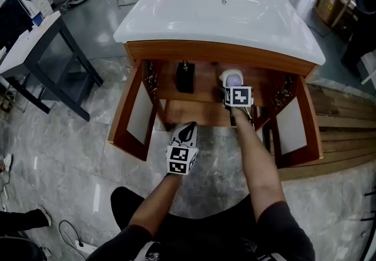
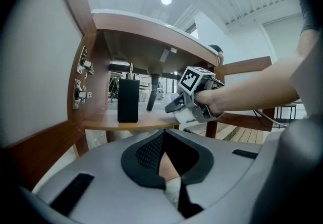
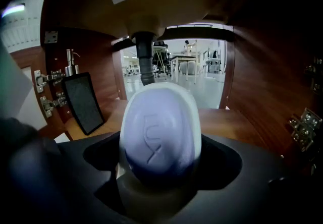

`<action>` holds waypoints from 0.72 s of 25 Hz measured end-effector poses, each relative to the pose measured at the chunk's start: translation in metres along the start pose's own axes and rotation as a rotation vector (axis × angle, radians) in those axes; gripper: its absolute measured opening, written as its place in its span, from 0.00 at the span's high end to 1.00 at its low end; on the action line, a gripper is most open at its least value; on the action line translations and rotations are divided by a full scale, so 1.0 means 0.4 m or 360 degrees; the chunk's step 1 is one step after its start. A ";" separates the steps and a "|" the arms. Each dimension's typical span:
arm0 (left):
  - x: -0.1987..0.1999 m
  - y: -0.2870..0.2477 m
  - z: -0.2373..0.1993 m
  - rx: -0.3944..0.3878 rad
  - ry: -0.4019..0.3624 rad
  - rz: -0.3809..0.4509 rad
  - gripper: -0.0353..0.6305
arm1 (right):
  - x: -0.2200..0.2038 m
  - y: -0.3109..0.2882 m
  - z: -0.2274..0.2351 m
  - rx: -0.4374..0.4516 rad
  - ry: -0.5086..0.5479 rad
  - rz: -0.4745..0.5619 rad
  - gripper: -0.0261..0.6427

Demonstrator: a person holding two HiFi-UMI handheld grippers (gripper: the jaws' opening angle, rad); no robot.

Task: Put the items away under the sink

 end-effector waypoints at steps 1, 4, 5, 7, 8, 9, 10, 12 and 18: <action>0.001 0.002 -0.004 0.0005 -0.0007 -0.0001 0.94 | 0.002 -0.012 0.005 -0.0001 -0.0007 -0.0013 0.26; 0.000 0.008 -0.012 0.0018 -0.0062 -0.0004 0.94 | 0.013 -0.039 0.022 -0.0011 -0.0004 -0.0061 0.26; -0.001 0.010 -0.014 0.0018 -0.0084 -0.0004 0.94 | 0.015 -0.046 0.027 -0.0017 -0.0003 -0.0081 0.26; 0.002 0.011 -0.018 0.0020 -0.0101 0.0004 0.94 | 0.014 -0.061 0.031 -0.0016 -0.0036 -0.0112 0.26; 0.005 0.011 -0.019 0.0021 -0.0102 0.0009 0.94 | 0.014 -0.067 0.032 -0.0011 -0.0059 -0.0120 0.26; 0.007 0.011 -0.020 0.0022 -0.0103 0.0012 0.94 | 0.014 -0.071 0.033 -0.0009 -0.0080 -0.0124 0.26; 0.007 0.011 -0.021 0.0023 -0.0106 0.0014 0.94 | 0.013 -0.073 0.034 -0.0008 -0.0095 -0.0129 0.26; 0.006 0.012 -0.023 0.0024 -0.0108 0.0017 0.94 | 0.007 -0.076 0.034 -0.0008 -0.0112 -0.0149 0.26; 0.033 0.006 -0.031 0.0039 -0.0048 0.0041 0.94 | -0.001 -0.090 0.033 0.0000 -0.0139 -0.0235 0.26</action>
Point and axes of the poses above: the fingertips, and each gripper's own axes: y backward along the fingers, z to its right, x out of its top, the point moved 3 cm from there along y, backward along the fingers, and after that the axes turned 14 degrees about z, right-handed, at the moved point
